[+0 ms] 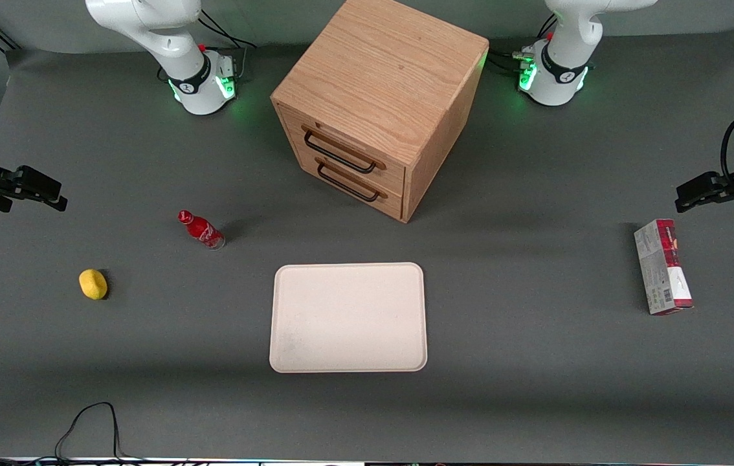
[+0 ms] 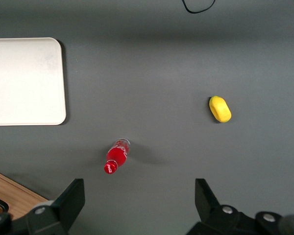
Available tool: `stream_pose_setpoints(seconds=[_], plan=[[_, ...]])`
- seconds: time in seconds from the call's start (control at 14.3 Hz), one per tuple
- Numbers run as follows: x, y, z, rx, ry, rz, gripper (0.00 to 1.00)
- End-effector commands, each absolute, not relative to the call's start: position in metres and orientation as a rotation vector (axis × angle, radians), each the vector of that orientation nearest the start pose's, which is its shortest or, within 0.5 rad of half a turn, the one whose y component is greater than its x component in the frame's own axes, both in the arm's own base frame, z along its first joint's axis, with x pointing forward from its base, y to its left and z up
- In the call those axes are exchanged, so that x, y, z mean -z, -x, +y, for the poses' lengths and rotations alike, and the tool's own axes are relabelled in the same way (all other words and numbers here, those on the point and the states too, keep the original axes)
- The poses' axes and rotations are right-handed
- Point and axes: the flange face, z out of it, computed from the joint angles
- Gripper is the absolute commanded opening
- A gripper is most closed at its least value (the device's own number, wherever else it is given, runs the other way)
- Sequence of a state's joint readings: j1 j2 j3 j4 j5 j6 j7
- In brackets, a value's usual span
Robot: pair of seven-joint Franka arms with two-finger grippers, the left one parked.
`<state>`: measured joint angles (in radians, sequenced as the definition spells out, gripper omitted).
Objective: Open upper drawer
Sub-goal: 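Lift the right gripper from rest toward the wooden cabinet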
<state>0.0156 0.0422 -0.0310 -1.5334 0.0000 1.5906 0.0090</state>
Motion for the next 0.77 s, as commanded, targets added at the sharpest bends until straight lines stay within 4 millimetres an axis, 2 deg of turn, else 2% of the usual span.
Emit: stream_pose_setpoints(seconds=[0.0, 0.21, 0.35, 0.42, 0.7], plan=[[-0.621, -0.569, -0.008, 0.027, 3.158, 0.017, 1.00], [-0.620, -0.571, -0.002, 0.024, 3.155, 0.005, 1.00], [-0.616, -0.581, 0.003, 0.024, 3.146, -0.003, 1.00], [-0.615, -0.586, 0.017, 0.027, 3.145, -0.046, 1.00], [-0.604, -0.606, 0.103, 0.032, 3.133, -0.279, 1.00]])
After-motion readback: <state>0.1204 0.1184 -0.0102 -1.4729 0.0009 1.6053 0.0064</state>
